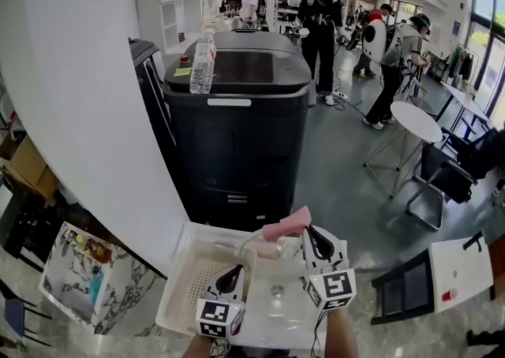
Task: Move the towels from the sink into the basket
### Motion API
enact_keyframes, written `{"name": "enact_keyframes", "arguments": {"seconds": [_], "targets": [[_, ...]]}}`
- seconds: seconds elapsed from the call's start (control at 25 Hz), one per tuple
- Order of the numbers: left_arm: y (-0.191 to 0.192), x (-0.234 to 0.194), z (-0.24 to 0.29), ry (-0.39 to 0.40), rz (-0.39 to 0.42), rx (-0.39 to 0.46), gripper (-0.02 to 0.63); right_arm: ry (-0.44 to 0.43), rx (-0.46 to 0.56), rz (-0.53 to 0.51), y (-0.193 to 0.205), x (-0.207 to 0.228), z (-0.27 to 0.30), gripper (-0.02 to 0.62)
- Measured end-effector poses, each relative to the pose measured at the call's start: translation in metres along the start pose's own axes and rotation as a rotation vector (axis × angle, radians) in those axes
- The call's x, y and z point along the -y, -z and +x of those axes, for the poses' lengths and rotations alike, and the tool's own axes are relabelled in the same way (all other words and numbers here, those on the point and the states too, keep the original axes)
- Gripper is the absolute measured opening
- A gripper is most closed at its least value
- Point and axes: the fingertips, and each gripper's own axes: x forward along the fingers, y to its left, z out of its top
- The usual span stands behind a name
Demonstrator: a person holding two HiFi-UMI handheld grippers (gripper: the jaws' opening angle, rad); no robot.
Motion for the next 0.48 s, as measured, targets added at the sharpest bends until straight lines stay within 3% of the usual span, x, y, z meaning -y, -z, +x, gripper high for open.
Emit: {"name": "enact_keyframes", "arguments": {"seconds": [0.48], "targets": [[-0.007, 0.031, -0.001, 0.096, 0.014, 0.014, 0.009, 0.154, 0.063, 0.001, -0.03, 0.036, -0.06, 0.037]]}}
